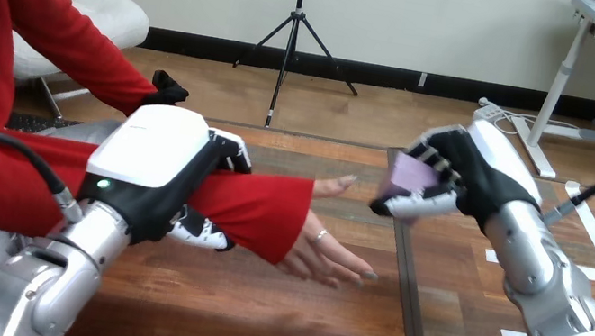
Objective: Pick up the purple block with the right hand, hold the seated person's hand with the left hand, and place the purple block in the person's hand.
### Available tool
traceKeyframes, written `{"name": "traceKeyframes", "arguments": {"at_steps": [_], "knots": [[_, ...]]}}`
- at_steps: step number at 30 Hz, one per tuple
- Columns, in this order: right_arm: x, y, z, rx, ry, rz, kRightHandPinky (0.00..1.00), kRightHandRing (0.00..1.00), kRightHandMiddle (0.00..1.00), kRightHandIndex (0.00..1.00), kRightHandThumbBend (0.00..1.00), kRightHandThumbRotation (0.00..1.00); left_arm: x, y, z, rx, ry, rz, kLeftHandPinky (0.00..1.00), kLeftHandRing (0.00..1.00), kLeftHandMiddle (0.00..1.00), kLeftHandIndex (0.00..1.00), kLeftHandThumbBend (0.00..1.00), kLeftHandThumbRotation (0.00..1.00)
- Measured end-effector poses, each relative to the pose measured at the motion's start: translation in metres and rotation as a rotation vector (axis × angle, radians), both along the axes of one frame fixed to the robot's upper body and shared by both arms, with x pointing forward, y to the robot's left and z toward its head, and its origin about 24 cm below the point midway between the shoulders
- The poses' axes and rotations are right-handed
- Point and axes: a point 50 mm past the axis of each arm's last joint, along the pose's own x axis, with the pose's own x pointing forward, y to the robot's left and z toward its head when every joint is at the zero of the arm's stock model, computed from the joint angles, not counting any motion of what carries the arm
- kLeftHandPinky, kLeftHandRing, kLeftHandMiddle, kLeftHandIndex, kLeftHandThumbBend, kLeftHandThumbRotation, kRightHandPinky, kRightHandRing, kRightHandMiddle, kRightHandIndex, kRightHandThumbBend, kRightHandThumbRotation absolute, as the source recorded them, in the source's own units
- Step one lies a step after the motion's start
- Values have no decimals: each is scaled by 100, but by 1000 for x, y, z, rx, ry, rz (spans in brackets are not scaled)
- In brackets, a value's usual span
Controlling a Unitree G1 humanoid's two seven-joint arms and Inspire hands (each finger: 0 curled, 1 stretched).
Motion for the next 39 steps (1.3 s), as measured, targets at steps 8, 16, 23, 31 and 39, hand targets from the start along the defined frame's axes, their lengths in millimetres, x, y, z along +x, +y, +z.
{"name": "traceKeyframes", "arguments": {"at_steps": [8, 16, 23, 31, 39], "knots": [[0, 15, 11, 22, -38, 50, 35, 40, 47, 49, 66, 0, 3, -5, 4, -23, -13, -1, 43, 51, 57, 57, 71, 9], [-3, 28, 18, 45, -68, 100, 36, 40, 47, 49, 66, 0, 6, -9, 10, -34, -35, -5, 43, 52, 58, 57, 71, 10], [-8, 37, 20, 58, -79, 134, 34, 38, 45, 49, 66, 0, 9, -12, 15, -44, -56, -8, 43, 52, 58, 57, 70, 10], [-12, 42, 21, 62, -80, 158, 32, 37, 44, 49, 65, 0, 11, -16, 19, -61, -73, -11, 43, 52, 59, 58, 70, 9], [-15, 43, 24, 60, -78, 169, 32, 37, 44, 48, 64, 0, 11, -17, 19, -72, -80, -7, 44, 52, 59, 58, 71, 8]]}}
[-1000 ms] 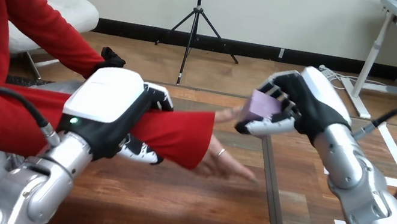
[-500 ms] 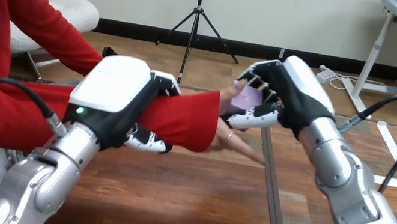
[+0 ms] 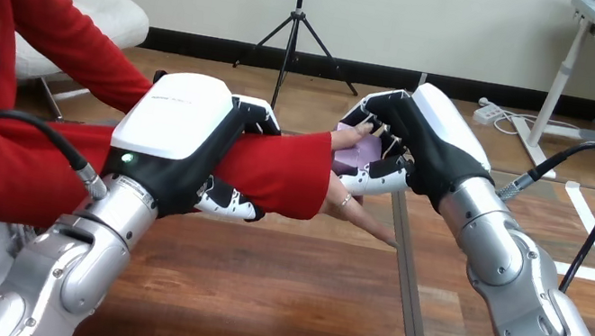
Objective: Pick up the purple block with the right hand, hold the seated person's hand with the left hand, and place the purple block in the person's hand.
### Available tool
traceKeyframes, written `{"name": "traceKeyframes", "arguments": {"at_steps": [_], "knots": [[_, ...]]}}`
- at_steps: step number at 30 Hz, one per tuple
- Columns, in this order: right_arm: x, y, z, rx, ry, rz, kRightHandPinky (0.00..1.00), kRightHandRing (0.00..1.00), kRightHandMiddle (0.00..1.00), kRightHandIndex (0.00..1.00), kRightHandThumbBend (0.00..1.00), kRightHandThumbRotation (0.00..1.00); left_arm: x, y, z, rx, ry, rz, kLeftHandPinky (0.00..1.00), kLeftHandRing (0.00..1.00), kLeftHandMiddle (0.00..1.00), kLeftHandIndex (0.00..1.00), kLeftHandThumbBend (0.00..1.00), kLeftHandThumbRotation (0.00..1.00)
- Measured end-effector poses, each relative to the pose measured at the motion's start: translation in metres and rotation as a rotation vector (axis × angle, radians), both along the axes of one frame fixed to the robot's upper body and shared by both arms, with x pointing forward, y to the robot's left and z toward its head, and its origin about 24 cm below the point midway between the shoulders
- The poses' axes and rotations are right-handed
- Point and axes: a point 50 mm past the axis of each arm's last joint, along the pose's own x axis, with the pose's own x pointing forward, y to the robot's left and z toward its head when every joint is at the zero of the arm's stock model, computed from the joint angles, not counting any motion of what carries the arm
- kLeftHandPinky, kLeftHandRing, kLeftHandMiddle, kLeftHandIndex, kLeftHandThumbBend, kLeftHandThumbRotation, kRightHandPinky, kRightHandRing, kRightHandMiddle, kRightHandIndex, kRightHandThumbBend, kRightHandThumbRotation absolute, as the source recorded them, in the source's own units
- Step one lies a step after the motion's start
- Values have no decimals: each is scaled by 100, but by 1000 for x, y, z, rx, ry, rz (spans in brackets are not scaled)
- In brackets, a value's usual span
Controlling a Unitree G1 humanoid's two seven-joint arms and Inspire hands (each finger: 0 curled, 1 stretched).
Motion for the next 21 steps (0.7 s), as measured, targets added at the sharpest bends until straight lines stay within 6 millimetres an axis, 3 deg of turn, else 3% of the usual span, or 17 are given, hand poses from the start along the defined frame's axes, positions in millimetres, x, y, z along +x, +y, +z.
{"name": "traceKeyframes", "arguments": {"at_steps": [21], "knots": [[-3, -1, 1, -1, 15, 3, 35, 39, 44, 48, 63, 0, 1, 1, -4, -23, -22, 17, 45, 54, 61, 59, 68, 9]]}}
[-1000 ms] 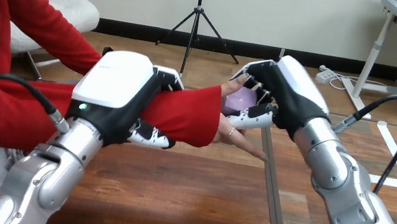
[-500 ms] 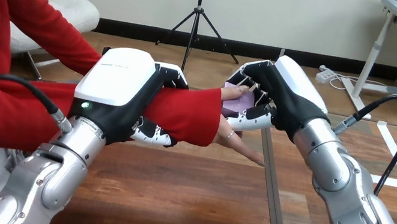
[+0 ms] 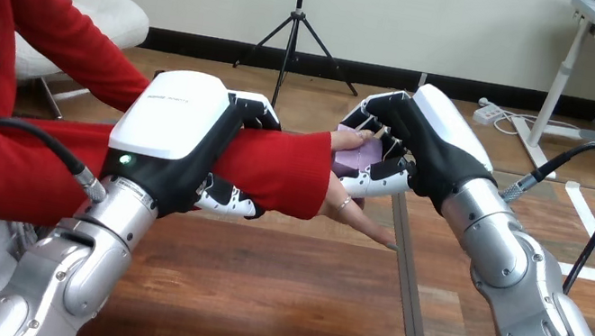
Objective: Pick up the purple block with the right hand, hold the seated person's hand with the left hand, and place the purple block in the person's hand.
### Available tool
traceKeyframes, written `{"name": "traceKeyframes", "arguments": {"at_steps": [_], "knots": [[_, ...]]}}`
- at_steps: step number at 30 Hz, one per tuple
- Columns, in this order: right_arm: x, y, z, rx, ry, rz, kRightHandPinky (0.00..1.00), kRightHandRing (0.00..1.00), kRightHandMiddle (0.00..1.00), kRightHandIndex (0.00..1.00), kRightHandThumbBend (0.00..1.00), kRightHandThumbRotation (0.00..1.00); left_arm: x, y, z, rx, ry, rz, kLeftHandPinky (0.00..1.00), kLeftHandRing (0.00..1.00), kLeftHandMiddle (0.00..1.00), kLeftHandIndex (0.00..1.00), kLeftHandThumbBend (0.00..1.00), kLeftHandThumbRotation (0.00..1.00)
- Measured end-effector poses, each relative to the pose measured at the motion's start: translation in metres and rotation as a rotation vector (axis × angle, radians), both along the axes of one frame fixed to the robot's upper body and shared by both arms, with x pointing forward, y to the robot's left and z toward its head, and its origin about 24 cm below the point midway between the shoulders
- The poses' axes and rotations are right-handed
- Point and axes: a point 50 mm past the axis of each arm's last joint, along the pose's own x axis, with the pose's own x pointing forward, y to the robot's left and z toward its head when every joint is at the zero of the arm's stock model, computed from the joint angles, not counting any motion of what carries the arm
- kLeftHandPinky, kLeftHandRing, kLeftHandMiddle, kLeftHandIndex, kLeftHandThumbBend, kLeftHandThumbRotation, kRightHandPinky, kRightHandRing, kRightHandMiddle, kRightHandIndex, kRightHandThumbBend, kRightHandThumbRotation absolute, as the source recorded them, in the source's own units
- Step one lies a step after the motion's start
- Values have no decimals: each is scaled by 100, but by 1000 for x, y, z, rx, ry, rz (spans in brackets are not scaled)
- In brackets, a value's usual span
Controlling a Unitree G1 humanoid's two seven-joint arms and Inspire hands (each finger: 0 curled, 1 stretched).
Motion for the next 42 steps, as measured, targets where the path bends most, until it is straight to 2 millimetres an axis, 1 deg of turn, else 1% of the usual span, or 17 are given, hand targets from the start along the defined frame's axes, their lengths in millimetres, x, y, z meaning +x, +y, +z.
{"name": "traceKeyframes", "arguments": {"at_steps": [17, 21, 26, 27, 28, 36, 37, 42], "knots": [[-1, 0, -2, -1, 13, 5, 34, 38, 44, 48, 62, 0, 0, 1, -3, 1, 9, 1, 46, 55, 61, 59, 70, 9], [-1, -1, -2, 0, 14, 5, 37, 41, 46, 50, 62, 0, 0, 1, -3, 1, 9, 1, 46, 55, 61, 60, 71, 11], [-1, -1, -2, 0, 15, 5, 42, 48, 52, 53, 63, 0, 0, 1, -3, 2, 9, 0, 48, 58, 63, 62, 74, 20], [-1, -1, -2, 0, 16, 5, 43, 49, 53, 54, 62, 0, 0, 1, -3, 3, 9, 1, 49, 58, 64, 62, 77, 21], [-1, -1, -2, -1, 17, 6, 45, 51, 55, 56, 62, 0, 0, 1, -3, 4, 9, 1, 51, 60, 65, 64, 77, 25], [-2, -2, -2, -8, 37, 20, 49, 57, 61, 61, 59, 0, 2, 3, -3, 29, 38, 0, 59, 68, 71, 71, 82, 37], [-2, -2, -3, -9, 40, 23, 50, 58, 61, 62, 58, 0, 2, 3, -3, 35, 45, -1, 61, 69, 72, 72, 84, 39], [-3, -1, -5, -10, 56, 31, 51, 59, 63, 63, 55, 0, 3, 5, -1, 53, 65, -10, 62, 70, 73, 74, 88, 43]]}}
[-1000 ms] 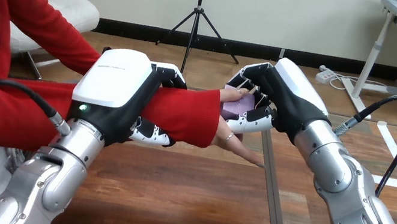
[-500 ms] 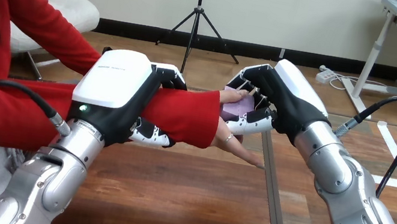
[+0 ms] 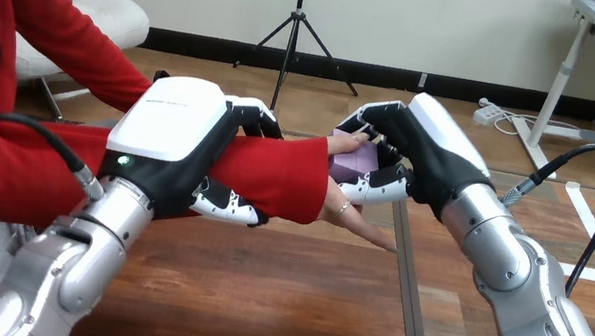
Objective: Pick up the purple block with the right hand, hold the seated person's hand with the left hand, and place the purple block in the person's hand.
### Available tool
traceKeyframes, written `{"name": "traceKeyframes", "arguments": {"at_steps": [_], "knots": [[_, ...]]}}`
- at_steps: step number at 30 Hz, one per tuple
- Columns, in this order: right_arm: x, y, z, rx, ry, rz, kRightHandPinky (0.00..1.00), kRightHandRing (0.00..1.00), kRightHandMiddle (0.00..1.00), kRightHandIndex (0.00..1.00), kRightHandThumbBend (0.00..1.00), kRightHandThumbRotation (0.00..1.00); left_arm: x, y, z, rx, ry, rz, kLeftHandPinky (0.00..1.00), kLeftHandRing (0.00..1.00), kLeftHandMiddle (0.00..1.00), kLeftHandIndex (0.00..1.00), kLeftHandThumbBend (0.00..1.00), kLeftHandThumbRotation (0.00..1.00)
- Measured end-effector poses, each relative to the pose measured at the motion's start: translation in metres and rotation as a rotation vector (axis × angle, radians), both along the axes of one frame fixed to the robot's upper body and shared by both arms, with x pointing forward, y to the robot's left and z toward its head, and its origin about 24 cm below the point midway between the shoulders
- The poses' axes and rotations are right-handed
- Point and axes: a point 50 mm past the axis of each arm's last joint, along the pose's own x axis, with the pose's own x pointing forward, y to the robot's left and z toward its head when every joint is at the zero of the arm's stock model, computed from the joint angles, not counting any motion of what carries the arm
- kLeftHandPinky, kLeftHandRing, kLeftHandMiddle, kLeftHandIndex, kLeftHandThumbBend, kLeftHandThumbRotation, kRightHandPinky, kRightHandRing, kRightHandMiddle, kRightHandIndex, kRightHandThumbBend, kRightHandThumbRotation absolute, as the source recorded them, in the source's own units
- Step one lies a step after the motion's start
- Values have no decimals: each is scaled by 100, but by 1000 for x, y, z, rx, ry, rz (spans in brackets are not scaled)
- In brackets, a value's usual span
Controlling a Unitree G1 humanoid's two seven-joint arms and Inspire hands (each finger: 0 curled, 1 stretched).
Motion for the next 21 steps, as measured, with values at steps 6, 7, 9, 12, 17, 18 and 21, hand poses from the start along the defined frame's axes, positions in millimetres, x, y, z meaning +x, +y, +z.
{"name": "traceKeyframes", "arguments": {"at_steps": [6, 7, 9, 12, 17, 18, 21], "knots": [[-1, 0, -2, -2, 12, 8, 53, 60, 64, 64, 51, 0, 0, 0, 4, -14, 6, -10, 61, 70, 73, 74, 89, 47], [-1, 0, -3, -2, 14, 9, 53, 60, 64, 65, 50, 0, 0, 0, 5, -21, 4, -13, 60, 70, 73, 74, 89, 47], [-2, 0, -3, -3, 17, 11, 53, 60, 63, 64, 49, 0, 0, -1, 7, -32, -2, -19, 60, 70, 73, 74, 89, 48], [-2, 0, -4, -3, 21, 14, 53, 60, 63, 64, 48, 0, -1, -3, 11, -41, -16, -27, 60, 70, 73, 74, 89, 49], [-3, 0, -5, -3, 25, 18, 53, 59, 62, 64, 45, 0, 0, -7, 18, -47, -45, -45, 60, 70, 74, 74, 89, 50], [-3, 0, -5, -3, 25, 18, 53, 59, 63, 64, 45, 0, 0, -7, 19, -48, -49, -48, 60, 70, 74, 74, 89, 50], [-3, 0, -6, -3, 26, 21, 53, 60, 63, 64, 44, 0, 0, -9, 23, -51, -64, -56, 60, 71, 74, 74, 88, 50]]}}
